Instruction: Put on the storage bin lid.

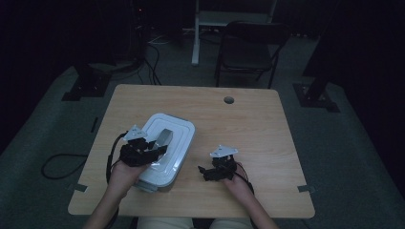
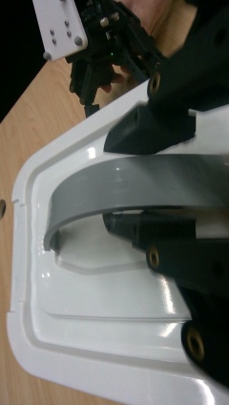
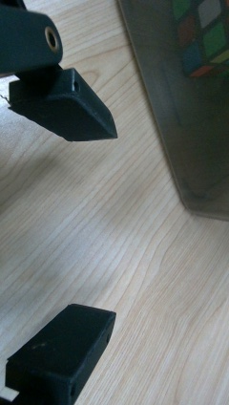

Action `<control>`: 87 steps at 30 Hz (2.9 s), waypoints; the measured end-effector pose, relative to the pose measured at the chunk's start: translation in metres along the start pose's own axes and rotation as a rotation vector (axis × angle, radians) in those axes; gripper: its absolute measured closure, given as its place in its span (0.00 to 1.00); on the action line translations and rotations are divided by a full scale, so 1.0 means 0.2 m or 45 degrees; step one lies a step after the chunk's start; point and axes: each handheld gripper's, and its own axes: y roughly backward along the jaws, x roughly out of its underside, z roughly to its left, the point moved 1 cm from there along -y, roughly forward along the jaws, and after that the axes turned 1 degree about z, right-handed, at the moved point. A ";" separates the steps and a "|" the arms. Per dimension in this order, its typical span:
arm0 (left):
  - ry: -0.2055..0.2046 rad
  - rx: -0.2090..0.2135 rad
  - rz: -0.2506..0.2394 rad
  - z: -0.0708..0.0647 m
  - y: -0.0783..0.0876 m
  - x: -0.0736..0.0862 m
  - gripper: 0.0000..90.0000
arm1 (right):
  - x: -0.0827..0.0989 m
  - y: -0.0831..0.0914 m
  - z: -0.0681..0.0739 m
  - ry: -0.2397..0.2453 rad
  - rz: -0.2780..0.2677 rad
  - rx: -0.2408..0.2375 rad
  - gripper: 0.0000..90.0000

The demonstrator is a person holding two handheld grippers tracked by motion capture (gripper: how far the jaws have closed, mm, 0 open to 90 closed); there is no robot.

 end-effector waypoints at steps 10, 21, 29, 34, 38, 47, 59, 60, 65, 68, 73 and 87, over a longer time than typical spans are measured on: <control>0.019 0.015 -0.048 0.07 0.08 -0.01 0.51 | 0.02 0.06 -0.05 -0.019 -0.011 0.028 0.14; 0.057 -0.014 -0.143 0.17 0.17 -0.01 0.41 | 0.06 0.12 -0.11 -0.046 -0.016 0.061 0.14; 0.093 -0.050 -0.195 0.26 0.20 0.03 0.30 | 0.10 0.14 -0.14 -0.071 -0.012 0.078 0.14; 0.102 -0.100 -0.222 0.33 0.21 0.06 0.21 | 0.11 0.15 -0.14 -0.077 -0.006 0.083 0.14; 0.116 -0.116 -0.213 0.38 0.21 0.08 0.15 | 0.12 0.15 -0.15 -0.077 -0.002 0.083 0.14; 0.164 -0.167 -0.179 0.48 0.19 0.14 0.01 | 0.12 0.13 -0.14 -0.074 0.012 0.075 0.14; 0.172 -0.312 -0.213 0.63 0.10 0.26 0.01 | 0.13 0.13 -0.14 -0.075 0.016 0.073 0.14; 0.172 -0.322 -0.223 0.64 0.09 0.28 0.01 | 0.13 0.13 -0.14 -0.076 0.016 0.072 0.14; 0.207 -0.415 -0.178 0.71 0.03 0.35 0.01 | 0.13 0.13 -0.15 -0.077 0.014 0.072 0.14; 0.192 -0.473 -0.166 0.73 -0.01 0.39 0.01 | 0.13 0.13 -0.15 -0.080 0.013 0.073 0.14; 0.233 -0.484 -0.173 0.75 -0.05 0.43 0.01 | 0.12 0.13 -0.14 -0.084 0.001 0.073 0.14; 0.200 -0.417 -0.112 0.69 -0.19 0.42 0.01 | 0.06 0.09 -0.12 -0.116 -0.073 0.091 0.14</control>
